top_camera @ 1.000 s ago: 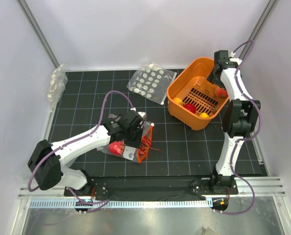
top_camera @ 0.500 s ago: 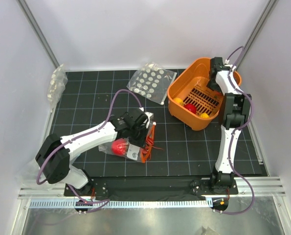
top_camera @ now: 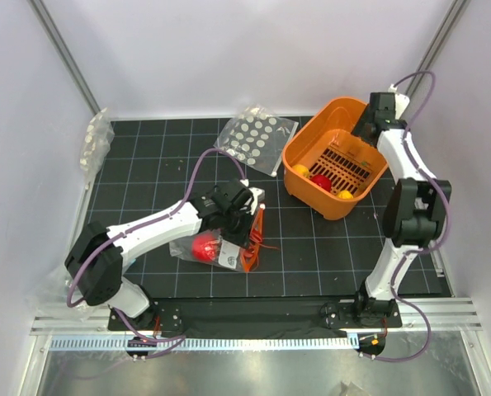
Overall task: Place the food in the zip-top bag and seal the zipper
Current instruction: Pick up the fake fruit from the bin, then place the fake fruit in the zipper food storage bag.
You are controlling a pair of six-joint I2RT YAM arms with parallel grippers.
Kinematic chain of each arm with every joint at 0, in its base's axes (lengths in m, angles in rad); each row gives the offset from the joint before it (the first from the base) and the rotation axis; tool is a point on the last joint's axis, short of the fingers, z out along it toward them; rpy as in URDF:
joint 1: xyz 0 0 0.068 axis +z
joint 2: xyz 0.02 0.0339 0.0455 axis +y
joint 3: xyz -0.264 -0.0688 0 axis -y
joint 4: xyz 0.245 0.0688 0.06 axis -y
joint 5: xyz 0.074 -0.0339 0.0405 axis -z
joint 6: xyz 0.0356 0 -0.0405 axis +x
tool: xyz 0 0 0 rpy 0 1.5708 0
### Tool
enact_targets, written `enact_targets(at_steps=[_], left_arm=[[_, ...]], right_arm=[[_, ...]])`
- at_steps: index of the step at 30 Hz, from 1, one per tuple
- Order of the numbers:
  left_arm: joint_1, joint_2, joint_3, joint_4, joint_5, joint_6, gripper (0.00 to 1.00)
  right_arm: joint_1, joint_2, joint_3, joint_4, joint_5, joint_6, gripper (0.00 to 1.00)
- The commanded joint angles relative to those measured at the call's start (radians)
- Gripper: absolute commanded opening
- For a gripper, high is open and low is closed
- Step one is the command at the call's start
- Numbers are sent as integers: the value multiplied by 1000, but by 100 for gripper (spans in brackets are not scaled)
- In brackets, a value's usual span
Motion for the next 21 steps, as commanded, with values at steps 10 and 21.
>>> enact_targets(at_steps=[10, 21], left_arm=[[6, -29, 44, 19, 87, -6, 0], [6, -134, 22, 9, 0, -33, 0]], right_arm=[[91, -404, -137, 117, -368, -38, 41], [366, -821, -434, 5, -316, 73, 38]])
